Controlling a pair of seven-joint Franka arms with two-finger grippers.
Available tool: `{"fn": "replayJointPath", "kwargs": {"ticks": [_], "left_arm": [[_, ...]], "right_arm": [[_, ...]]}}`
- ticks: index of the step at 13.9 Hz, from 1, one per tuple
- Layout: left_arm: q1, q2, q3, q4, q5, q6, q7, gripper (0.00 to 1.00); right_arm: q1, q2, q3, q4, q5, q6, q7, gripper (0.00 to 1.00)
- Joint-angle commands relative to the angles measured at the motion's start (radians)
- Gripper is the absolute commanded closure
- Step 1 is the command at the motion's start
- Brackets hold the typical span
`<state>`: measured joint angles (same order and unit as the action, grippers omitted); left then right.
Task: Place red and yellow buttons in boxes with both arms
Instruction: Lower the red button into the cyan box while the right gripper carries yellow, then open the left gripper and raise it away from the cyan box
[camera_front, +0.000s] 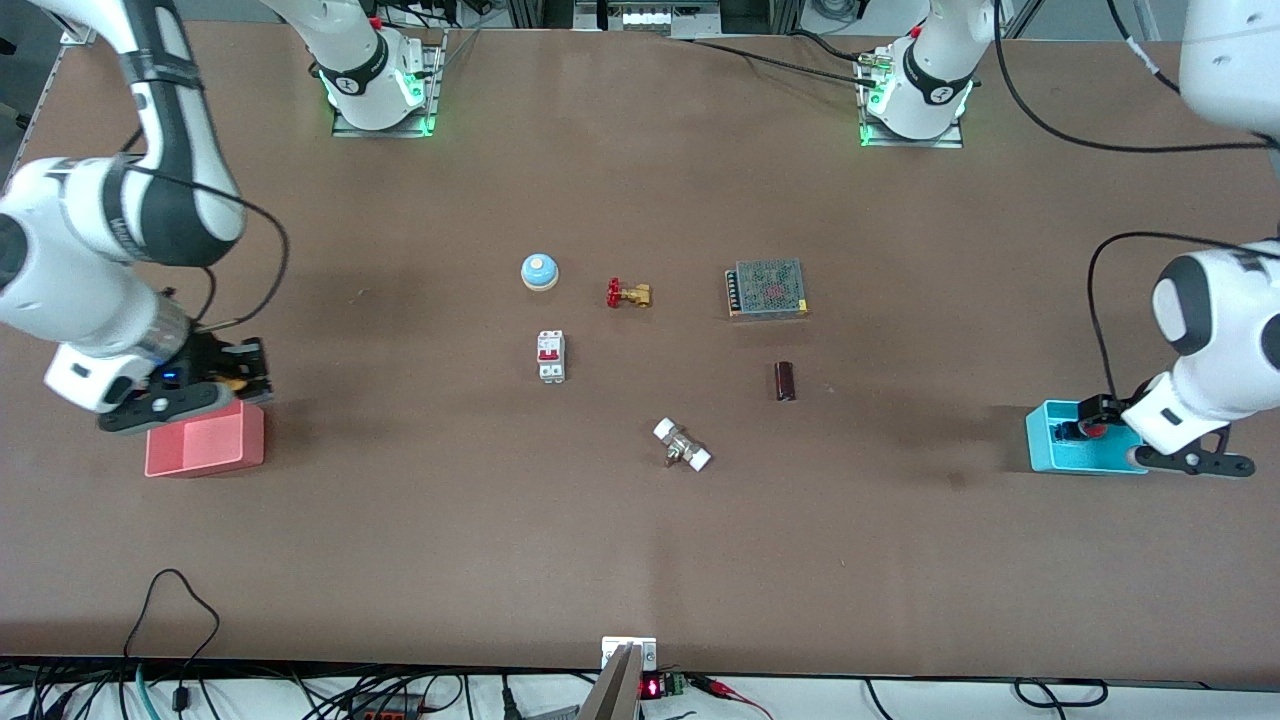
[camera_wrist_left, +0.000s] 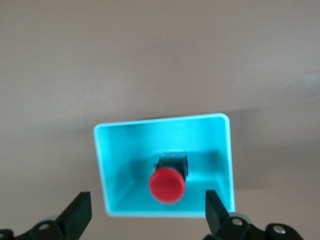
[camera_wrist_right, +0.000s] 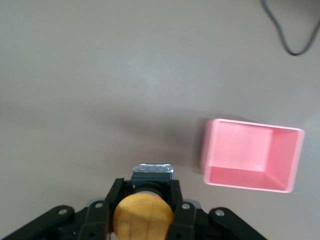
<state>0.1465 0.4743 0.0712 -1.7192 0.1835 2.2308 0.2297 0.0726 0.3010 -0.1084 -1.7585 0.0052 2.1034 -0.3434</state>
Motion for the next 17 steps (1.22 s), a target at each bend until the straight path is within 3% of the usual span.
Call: {"fn": "replayJointPath", "kwargs": {"ticks": [1,4,7,10,17], "left_arm": [[-0.013,-0.139,-0.049,-0.011,-0.019,-0.139,-0.002,0.0],[-0.013,-0.198,-0.157,0.139,-0.021,-0.47,-0.133,0.0],[-0.008,-0.223,-0.261,0.309,-0.033,-0.708,-0.204,0.0],[-0.002,-0.249,-0.26,0.296,-0.191,-0.764,-0.214,0.0],[-0.002,-0.249,-0.261,0.296,-0.157,-0.749,-0.225,0.0]], "right_arm": [[-0.06,0.061,0.009,0.076,0.006,-0.022,-0.074,0.7],[-0.109,0.133,0.009,0.122,0.006,-0.003,-0.141,0.7],[-0.138,0.188,0.009,0.133,0.012,0.064,-0.164,0.7],[-0.152,0.223,0.009,0.134,0.01,0.118,-0.169,0.69],[-0.195,0.288,0.009,0.134,0.013,0.21,-0.204,0.69]]}}
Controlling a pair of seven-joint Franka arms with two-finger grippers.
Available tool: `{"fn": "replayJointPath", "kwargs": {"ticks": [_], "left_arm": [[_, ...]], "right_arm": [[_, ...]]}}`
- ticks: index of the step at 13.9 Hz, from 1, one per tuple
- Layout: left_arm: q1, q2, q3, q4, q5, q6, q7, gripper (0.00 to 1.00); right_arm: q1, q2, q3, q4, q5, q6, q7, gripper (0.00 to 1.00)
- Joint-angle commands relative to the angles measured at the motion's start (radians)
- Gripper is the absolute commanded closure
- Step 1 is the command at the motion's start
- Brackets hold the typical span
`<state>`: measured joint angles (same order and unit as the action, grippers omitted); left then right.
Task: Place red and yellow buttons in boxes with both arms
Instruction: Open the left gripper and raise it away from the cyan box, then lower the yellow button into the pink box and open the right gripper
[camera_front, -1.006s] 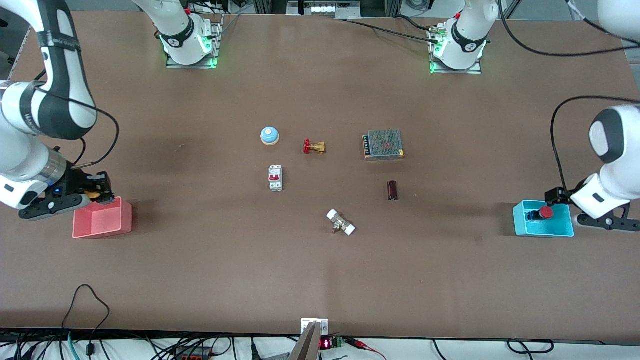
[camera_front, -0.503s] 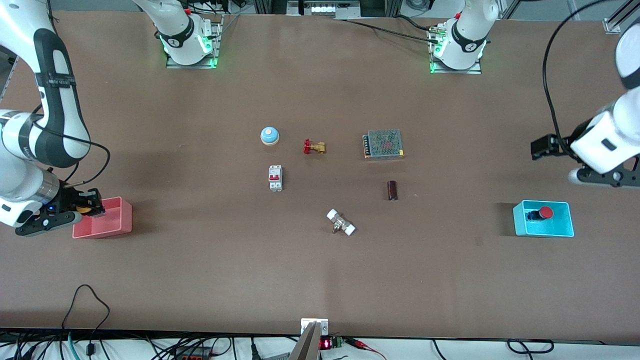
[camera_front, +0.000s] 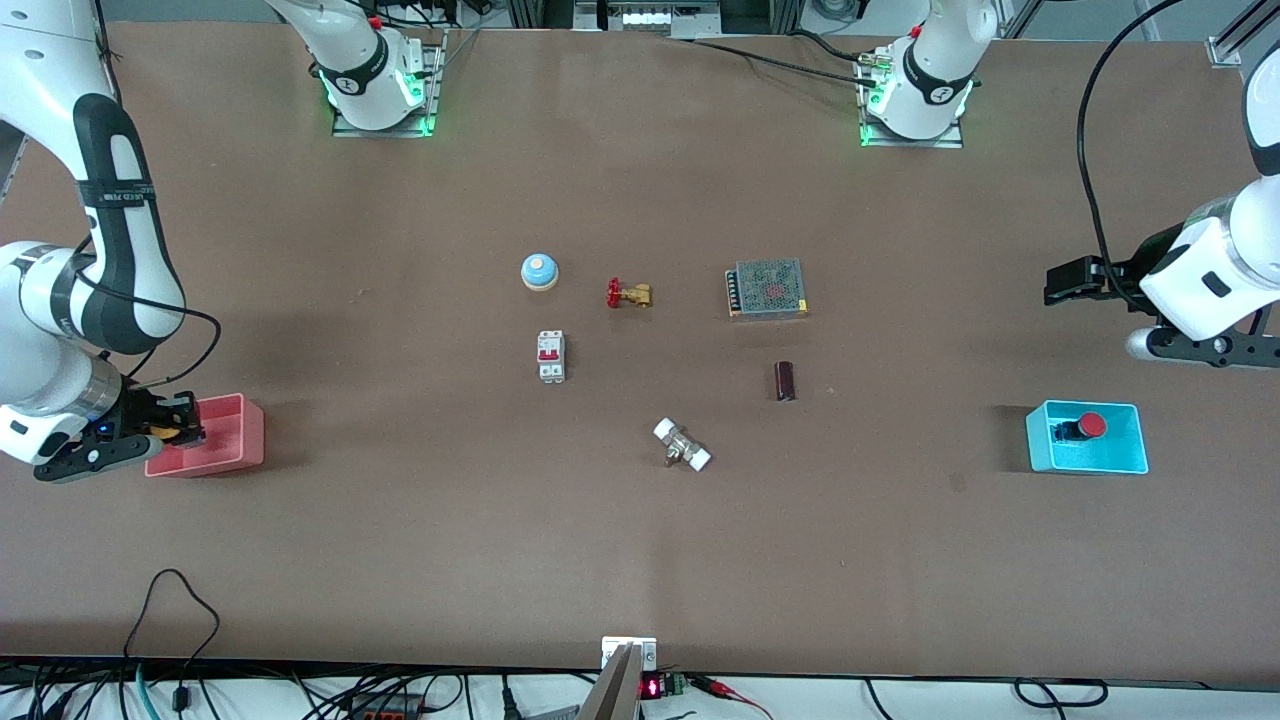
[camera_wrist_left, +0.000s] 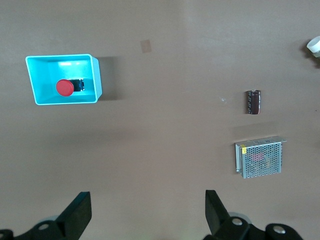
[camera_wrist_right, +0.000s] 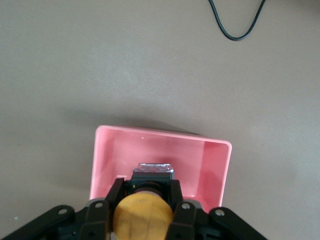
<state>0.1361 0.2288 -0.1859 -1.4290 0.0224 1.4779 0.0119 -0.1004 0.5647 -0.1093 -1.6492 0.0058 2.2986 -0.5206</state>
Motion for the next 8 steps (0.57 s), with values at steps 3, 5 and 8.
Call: {"fn": "replayJointPath", "kwargs": {"ticks": [3,5,8], "left_arm": [[0.008,-0.005,-0.007,0.005,0.002,-0.004,-0.007,0.0],[0.008,-0.005,-0.009,0.005,0.002,-0.004,-0.007,0.0],[0.01,-0.005,-0.006,0.005,0.002,-0.007,-0.007,0.0]], "right_arm": [[-0.036,0.053,0.01,0.025,0.037,0.045,-0.033,0.69],[-0.045,0.064,0.01,0.023,0.081,0.047,-0.053,0.69],[-0.047,0.073,0.01,0.022,0.108,0.045,-0.073,0.68]]}}
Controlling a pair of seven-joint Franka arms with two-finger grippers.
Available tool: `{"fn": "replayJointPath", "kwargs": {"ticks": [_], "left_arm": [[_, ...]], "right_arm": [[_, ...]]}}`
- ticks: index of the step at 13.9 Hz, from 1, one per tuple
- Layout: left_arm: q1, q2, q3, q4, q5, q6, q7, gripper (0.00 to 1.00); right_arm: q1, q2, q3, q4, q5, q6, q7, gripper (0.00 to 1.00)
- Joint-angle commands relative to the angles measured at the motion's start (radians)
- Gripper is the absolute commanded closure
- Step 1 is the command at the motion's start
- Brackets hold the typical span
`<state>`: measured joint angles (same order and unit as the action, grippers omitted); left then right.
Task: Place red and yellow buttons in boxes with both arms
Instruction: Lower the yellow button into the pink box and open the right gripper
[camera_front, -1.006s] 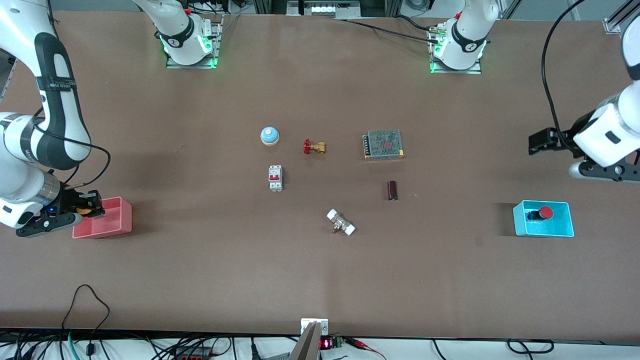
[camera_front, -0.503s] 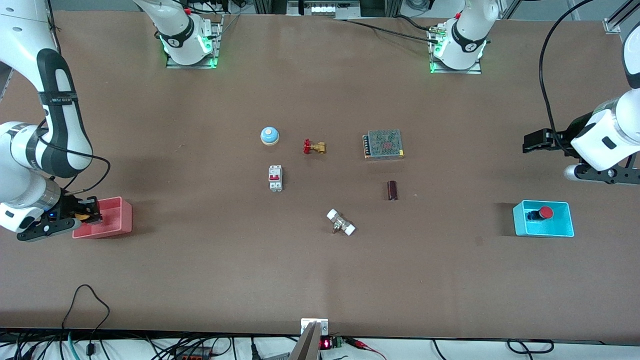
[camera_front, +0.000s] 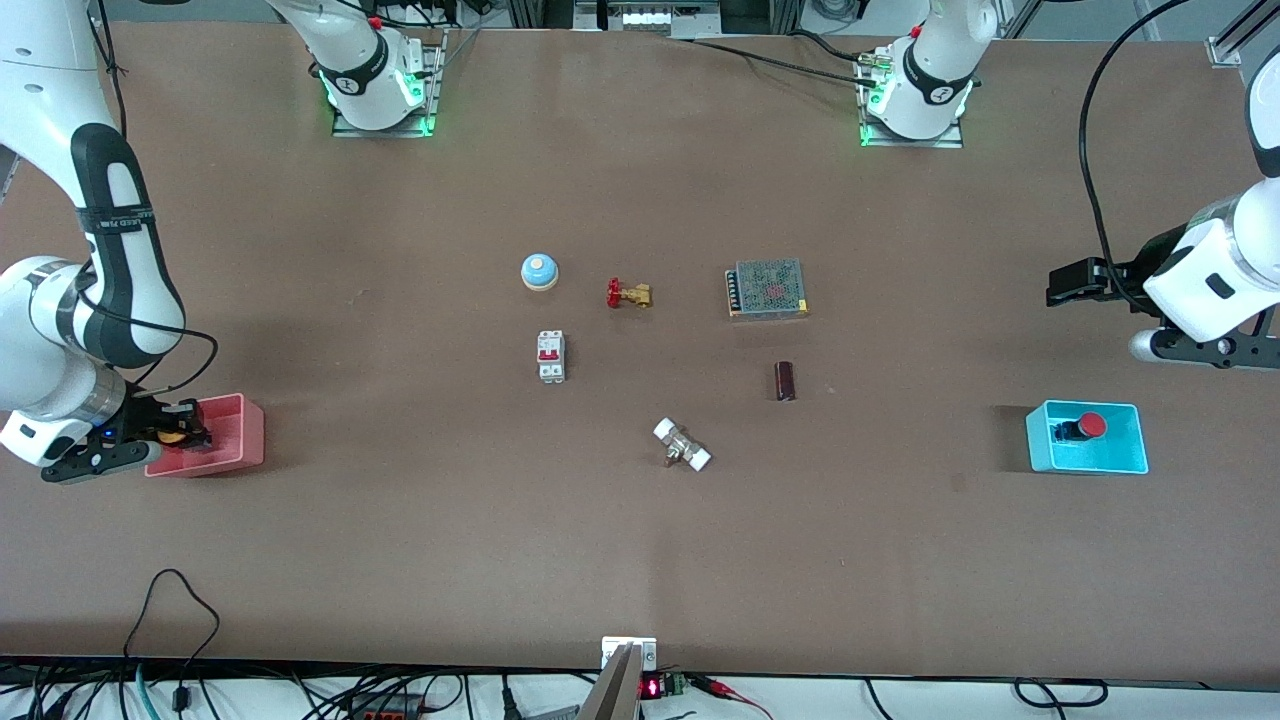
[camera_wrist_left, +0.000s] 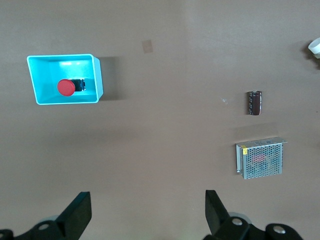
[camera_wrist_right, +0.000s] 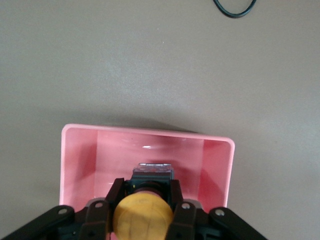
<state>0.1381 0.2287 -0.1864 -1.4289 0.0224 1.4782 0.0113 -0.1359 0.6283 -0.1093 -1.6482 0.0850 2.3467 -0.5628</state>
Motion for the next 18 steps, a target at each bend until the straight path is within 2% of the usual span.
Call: {"fn": "replayJointPath", "kwargs": {"ticks": [1,4,14,18], "left_arm": [[0.008,-0.005,-0.005,0.005,0.002,-0.007,-0.007,0.0],[0.008,-0.005,-0.004,0.005,0.002,-0.007,-0.007,0.0],[0.008,-0.005,-0.002,0.005,0.002,-0.009,-0.005,0.0],[0.008,-0.005,0.001,0.005,0.001,-0.015,-0.005,0.0]], "right_arm": [[-0.011,0.01,0.01,0.021,0.03,-0.004,-0.031,0.68],[-0.011,0.011,0.011,0.018,0.054,-0.007,-0.032,0.68],[-0.01,0.034,0.014,0.016,0.056,-0.001,-0.032,0.67],[-0.01,0.039,0.014,0.016,0.058,-0.001,-0.032,0.59]]}}
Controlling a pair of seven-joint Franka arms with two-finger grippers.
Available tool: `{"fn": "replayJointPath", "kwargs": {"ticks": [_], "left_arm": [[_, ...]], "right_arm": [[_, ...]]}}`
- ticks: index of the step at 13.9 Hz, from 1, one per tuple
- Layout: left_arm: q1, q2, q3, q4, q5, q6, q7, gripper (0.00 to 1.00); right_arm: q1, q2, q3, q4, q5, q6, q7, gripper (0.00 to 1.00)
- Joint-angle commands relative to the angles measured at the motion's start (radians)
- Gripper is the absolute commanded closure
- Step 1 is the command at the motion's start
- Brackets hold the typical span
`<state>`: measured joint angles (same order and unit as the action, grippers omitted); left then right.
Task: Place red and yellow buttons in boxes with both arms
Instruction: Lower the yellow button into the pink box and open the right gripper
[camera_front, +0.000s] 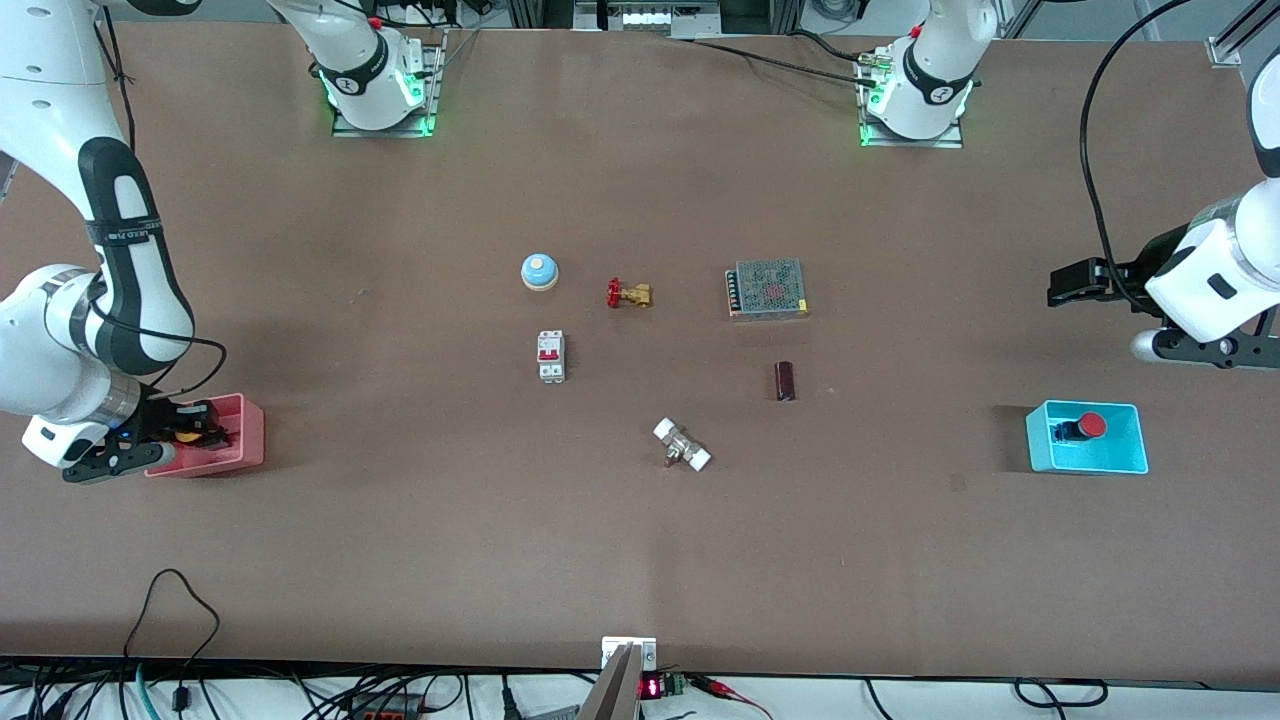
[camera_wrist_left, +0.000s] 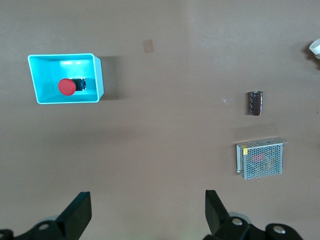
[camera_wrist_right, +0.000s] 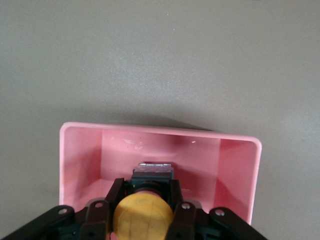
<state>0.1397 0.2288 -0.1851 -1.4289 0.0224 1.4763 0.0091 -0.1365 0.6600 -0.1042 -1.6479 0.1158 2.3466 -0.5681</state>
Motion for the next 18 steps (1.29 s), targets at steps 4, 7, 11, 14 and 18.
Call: {"fn": "replayJointPath", "kwargs": {"ticks": [4,7,11,14,18], "left_arm": [[0.006,-0.005,-0.001,0.005,0.001,-0.014,-0.003,0.0],[0.006,-0.005,-0.001,0.005,0.001,-0.014,-0.003,0.0],[0.006,-0.005,-0.001,0.005,0.001,-0.014,-0.003,0.0],[0.006,-0.005,-0.001,0.004,0.001,-0.014,-0.001,0.0],[0.006,-0.005,-0.001,0.005,0.001,-0.024,-0.003,0.0]], "right_arm": [[-0.009,0.009,0.009,0.013,0.027,-0.001,-0.027,0.33],[-0.009,0.007,0.009,0.014,0.027,-0.001,-0.027,0.2],[-0.002,-0.052,0.012,0.016,0.027,-0.059,-0.026,0.0],[0.029,-0.193,0.012,0.023,0.024,-0.276,0.01,0.0],[0.072,-0.399,0.014,0.031,-0.007,-0.478,0.167,0.0]]}}
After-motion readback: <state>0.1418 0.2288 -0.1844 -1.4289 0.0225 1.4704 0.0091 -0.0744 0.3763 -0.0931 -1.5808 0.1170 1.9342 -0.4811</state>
